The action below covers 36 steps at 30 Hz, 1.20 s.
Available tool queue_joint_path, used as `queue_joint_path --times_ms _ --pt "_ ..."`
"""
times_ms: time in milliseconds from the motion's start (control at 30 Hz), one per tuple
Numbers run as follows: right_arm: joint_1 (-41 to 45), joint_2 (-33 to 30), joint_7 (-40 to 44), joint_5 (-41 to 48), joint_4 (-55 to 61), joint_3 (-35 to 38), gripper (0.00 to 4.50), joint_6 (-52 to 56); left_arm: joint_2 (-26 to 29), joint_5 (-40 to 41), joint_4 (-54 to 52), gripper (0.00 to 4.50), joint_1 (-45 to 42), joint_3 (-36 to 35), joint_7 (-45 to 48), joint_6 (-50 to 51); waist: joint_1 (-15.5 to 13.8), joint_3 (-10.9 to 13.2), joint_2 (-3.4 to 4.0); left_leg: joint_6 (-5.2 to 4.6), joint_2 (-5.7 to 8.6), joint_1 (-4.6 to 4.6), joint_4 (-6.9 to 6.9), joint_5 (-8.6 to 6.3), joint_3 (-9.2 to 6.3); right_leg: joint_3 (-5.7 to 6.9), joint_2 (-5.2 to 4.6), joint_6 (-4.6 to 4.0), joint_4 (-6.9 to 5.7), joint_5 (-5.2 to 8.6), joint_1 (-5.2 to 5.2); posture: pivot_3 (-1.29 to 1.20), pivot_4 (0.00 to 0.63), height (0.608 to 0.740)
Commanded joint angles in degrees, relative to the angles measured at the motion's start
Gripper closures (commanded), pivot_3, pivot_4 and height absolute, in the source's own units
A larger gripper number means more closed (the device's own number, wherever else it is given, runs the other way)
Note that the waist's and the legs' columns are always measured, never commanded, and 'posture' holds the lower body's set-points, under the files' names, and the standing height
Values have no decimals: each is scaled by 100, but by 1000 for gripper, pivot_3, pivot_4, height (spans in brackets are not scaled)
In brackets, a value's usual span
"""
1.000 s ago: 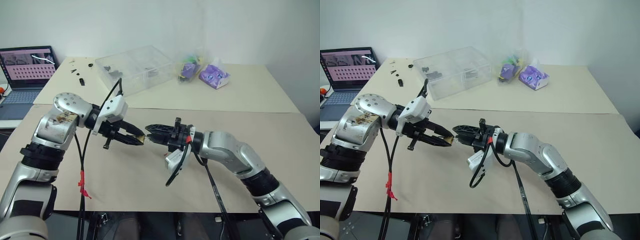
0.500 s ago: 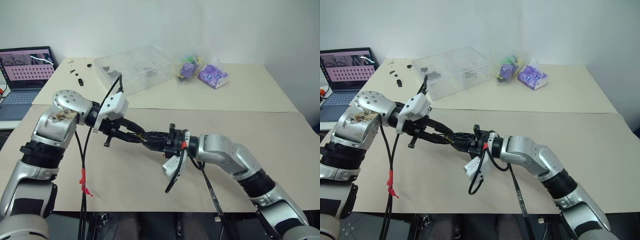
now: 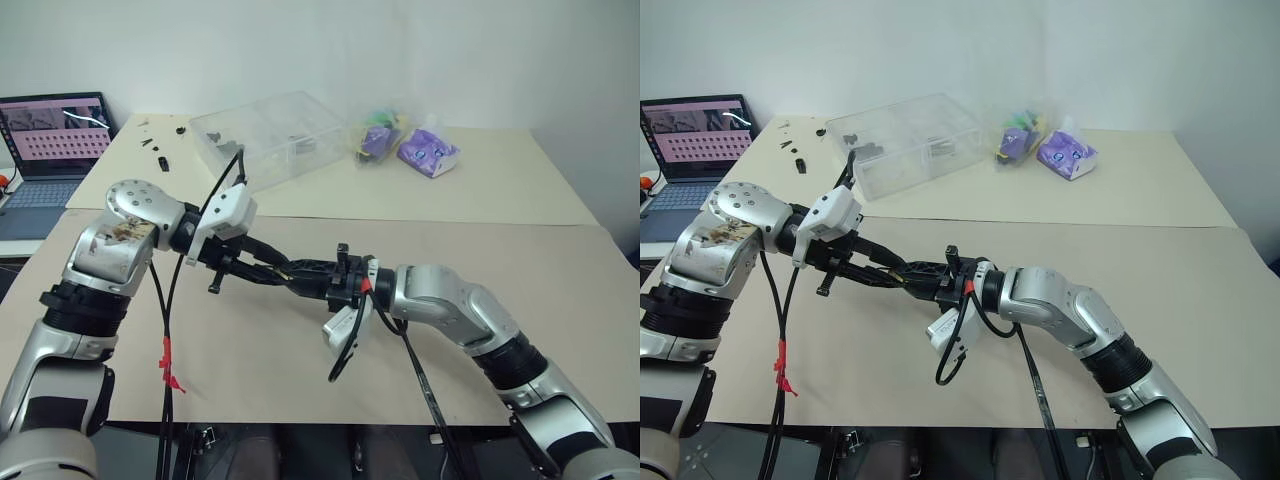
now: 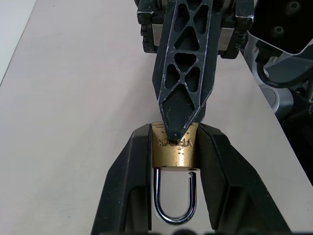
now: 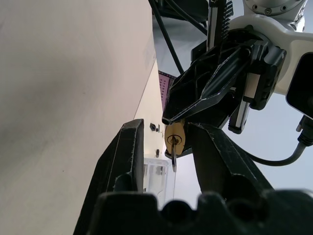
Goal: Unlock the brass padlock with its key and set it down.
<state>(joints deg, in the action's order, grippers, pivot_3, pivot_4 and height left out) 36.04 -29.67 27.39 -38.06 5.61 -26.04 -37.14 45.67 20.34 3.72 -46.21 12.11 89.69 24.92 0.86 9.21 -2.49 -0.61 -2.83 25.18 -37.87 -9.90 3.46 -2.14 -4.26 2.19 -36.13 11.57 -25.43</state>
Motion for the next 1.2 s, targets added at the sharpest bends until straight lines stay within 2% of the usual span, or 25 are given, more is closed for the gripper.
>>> queue_joint_path --times_ms 33,133,167,633,667,700,900,1033,1133,1200 --pt "98 33 -24 112 89 128 3312 -19 59 86 -129 3670 -139 -184 -10 12 0 0 0 0 0 0 0 0 0 0 0 0 0 0 0 0 150 726" --pt "94 36 -21 128 93 126 4308 -27 61 94 -142 3670 -135 -187 -15 28 0 0 0 0 0 0 0 0 0 0 0 0 0 0 0 0 150 726" --pt "89 38 -21 133 99 126 4378 -26 64 98 -147 3670 -131 -190 -16 30 0 0 0 0 0 0 0 0 0 0 0 0 0 0 0 0 150 726" --pt "79 64 -39 105 74 152 4380 36 -18 207 -37 3670 -186 -284 -123 200 0 0 0 0 0 0 0 0 0 0 0 0 0 0 0 0 150 726" --pt "77 64 -38 109 74 154 4380 34 3 218 -39 2665 -187 -282 -87 201 0 0 0 0 0 0 0 0 0 0 0 0 0 0 0 0 150 726" --pt "76 62 -37 110 67 157 4380 27 22 239 -51 2450 -184 -286 -57 201 0 0 0 0 0 0 0 0 0 1 0 0 0 0 -1 0 150 726" --pt "68 73 -26 123 55 168 4380 34 118 342 -45 218 -241 -395 -13 284 0 0 0 0 0 0 0 0 0 0 0 0 0 0 0 0 150 726" --pt "34 67 -22 116 69 191 4380 78 258 445 527 218 -595 -686 -32 522 2 0 0 0 0 0 0 0 0 0 1 0 0 0 -1 0 150 726" --pt "-8 52 -23 103 109 226 4380 129 180 587 1570 218 -1178 -1151 -387 751 1 0 0 0 0 0 0 0 -1 1 1 0 -2 1 -2 0 150 726" --pt "-31 46 -24 105 126 255 4380 168 160 446 1999 218 -1266 -1216 -509 518 1 0 -1 0 0 0 0 0 -2 3 2 2 0 1 -2 0 150 726"
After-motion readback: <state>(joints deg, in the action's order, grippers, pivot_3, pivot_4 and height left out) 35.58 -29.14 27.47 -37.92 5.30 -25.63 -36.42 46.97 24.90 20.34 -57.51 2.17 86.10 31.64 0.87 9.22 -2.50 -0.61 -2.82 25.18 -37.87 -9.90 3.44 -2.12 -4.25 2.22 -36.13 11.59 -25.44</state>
